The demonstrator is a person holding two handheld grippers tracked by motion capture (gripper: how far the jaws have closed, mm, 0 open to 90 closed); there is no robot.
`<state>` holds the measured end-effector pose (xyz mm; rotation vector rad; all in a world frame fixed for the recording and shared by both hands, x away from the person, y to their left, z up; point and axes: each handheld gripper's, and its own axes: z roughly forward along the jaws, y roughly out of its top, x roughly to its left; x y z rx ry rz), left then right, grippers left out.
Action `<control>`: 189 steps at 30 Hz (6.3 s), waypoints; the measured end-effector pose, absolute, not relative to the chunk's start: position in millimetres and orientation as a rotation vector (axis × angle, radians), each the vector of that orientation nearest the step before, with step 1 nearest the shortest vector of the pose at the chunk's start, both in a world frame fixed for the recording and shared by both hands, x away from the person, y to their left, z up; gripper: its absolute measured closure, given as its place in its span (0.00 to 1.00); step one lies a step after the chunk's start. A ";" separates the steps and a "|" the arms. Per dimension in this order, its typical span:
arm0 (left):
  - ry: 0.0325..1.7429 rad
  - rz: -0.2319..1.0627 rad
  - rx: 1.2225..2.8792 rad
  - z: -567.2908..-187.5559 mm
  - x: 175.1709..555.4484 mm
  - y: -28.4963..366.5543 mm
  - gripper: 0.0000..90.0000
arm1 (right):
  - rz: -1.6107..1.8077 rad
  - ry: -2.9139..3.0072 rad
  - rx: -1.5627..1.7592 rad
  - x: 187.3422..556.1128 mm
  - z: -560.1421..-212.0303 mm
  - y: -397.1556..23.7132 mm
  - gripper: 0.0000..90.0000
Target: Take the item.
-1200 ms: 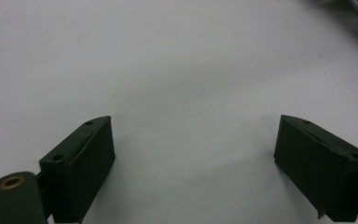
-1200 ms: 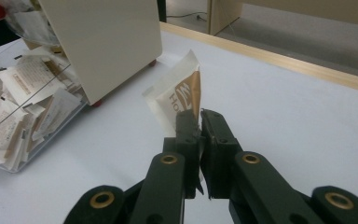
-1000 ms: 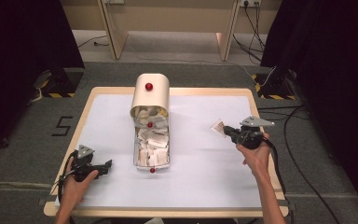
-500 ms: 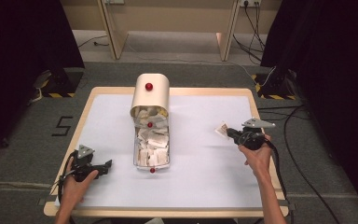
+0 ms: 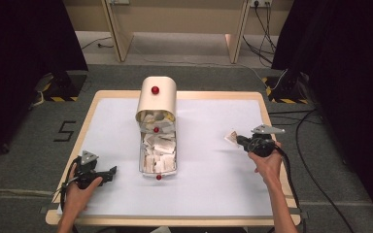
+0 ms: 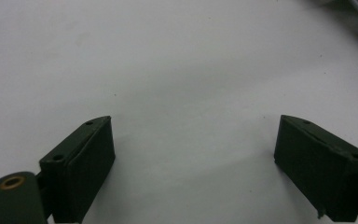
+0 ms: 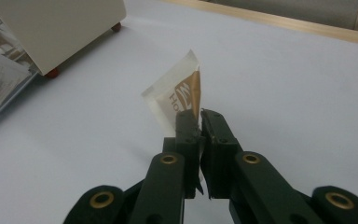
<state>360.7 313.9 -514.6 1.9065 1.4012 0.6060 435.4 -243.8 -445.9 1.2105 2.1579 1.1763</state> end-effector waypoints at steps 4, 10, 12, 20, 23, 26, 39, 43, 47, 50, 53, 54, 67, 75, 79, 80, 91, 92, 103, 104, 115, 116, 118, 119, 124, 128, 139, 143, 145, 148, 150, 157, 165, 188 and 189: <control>1.401 0.607 1.906 -514.7 360.7 313.9 0.13 | 1.168 2.166 1.213 436.6 -449.6 -243.1 0.95; 1.401 0.607 1.906 -514.7 360.7 313.9 0.13 | 1.149 2.180 1.222 437.6 -454.8 -241.6 0.95; 1.401 0.607 1.906 -514.7 360.7 313.9 0.13 | 1.141 2.188 1.221 437.8 -456.9 -241.0 0.95; 1.402 0.606 1.906 -514.6 360.7 313.9 0.13 | 1.112 2.197 1.234 439.7 -462.7 -240.9 0.95; 1.401 0.607 1.906 -514.7 360.7 313.9 0.13 | 1.098 2.201 1.236 440.0 -464.8 -240.9 0.95; 1.401 0.606 1.907 -514.6 360.7 313.9 0.13 | 1.094 2.200 1.234 440.8 -465.9 -241.0 0.95; 1.401 0.607 1.906 -514.7 360.7 313.9 0.13 | 1.061 2.203 1.263 442.8 -471.9 -244.5 0.94; 1.401 0.607 1.906 -514.7 360.7 313.9 0.13 | 1.055 2.206 1.270 443.7 -473.8 -245.2 0.92; 1.401 0.606 1.906 -514.6 360.7 313.9 0.13 | 1.055 2.204 1.287 443.7 -474.8 -246.4 0.89; 1.401 0.607 1.907 -514.7 360.7 313.9 0.13 | 1.061 2.195 1.293 443.5 -473.0 -246.8 0.87; 1.401 0.606 1.907 -514.6 360.7 313.9 0.13 | 1.069 2.190 1.280 442.9 -470.2 -245.5 0.85; 1.401 0.606 1.907 -514.6 360.7 313.9 0.13 | 1.069 2.190 1.280 442.9 -470.2 -245.5 0.85; 1.401 0.607 1.906 -514.7 360.7 313.9 0.13 | 1.111 2.146 1.290 440.6 -459.3 -237.9 0.56; 1.401 0.606 1.906 -514.6 360.7 313.9 0.13 | 1.140 2.139 1.346 440.6 -455.3 -231.2 0.34; 1.401 0.606 1.906 -514.7 360.7 313.9 0.13 | 1.162 2.128 1.386 440.9 -455.0 -226.7 0.26; 1.401 0.606 1.906 -514.6 360.7 313.9 0.13 | 1.165 2.127 1.379 440.4 -454.7 -226.5 0.26; 1.401 0.606 1.906 -514.7 360.7 313.9 0.13 | 1.177 2.162 1.306 436.8 -449.8 -217.2 0.18; 1.401 0.606 1.906 -514.7 360.7 313.9 0.13 | 1.177 2.162 1.306 436.8 -449.8 -217.2 0.18; 1.401 0.606 1.906 -514.6 360.8 314.0 0.13 | 1.177 2.183 1.288 430.6 -449.0 -208.4 0.18; 1.401 0.606 1.906 -514.6 360.7 314.0 0.13 | 1.179 2.183 1.287 430.0 -448.8 -208.3 0.18; 1.401 0.606 1.906 -514.6 360.7 313.9 0.13 | 1.200 2.200 1.261 418.6 -449.9 -202.7 0.20; 1.401 0.606 1.906 -514.6 360.7 313.9 0.13 | 1.200 2.200 1.261 418.6 -449.9 -202.7 0.20; 1.401 0.606 1.906 -514.6 360.7 313.9 0.13 | 1.209 2.208 1.249 415.1 -450.5 -200.9 0.20; 1.401 0.606 1.906 -514.6 360.7 313.9 0.13 | 1.212 2.211 1.241 412.4 -450.8 -199.7 0.20; 1.401 0.605 1.906 -514.6 360.7 313.9 0.13 | 1.210 2.223 1.227 406.3 -451.7 -197.6 0.20; 1.401 0.606 1.906 -514.7 360.8 314.0 0.13 | 1.202 2.231 1.208 399.5 -450.6 -194.7 0.20; 1.402 0.606 1.906 -514.6 360.7 313.9 0.13 | 1.193 2.266 1.167 383.5 -454.1 -187.8 0.20; 1.401 0.606 1.906 -514.6 360.7 313.9 0.13 | 1.183 2.280 1.156 378.3 -457.1 -185.0 0.20; 1.401 0.606 1.907 -514.6 360.7 313.9 0.13 | 1.182 2.281 1.152 376.4 -458.0 -184.6 0.20; 1.401 0.606 1.906 -514.7 360.7 313.9 0.13 | 1.184 2.283 1.151 374.5 -458.9 -184.9 0.20; 1.401 0.606 1.907 -514.6 360.7 313.9 0.13 | 1.183 2.281 1.152 372.8 -460.2 -185.4 0.20; 1.401 0.607 1.906 -514.7 360.7 313.9 0.13 | 1.167 2.282 1.142 366.4 -465.5 -185.8 0.21; 1.401 0.606 1.907 -514.6 360.7 313.9 0.13 | 1.143 2.311 1.120 360.7 -472.0 -179.8 0.21; 1.401 0.607 1.907 -514.7 360.7 313.8 0.13 | 1.057 2.395 1.069 347.6 -486.3 -170.6 0.21; 1.401 0.607 1.907 -514.7 360.7 313.8 0.13 | 1.051 2.399 1.066 347.5 -487.4 -169.9 0.21</control>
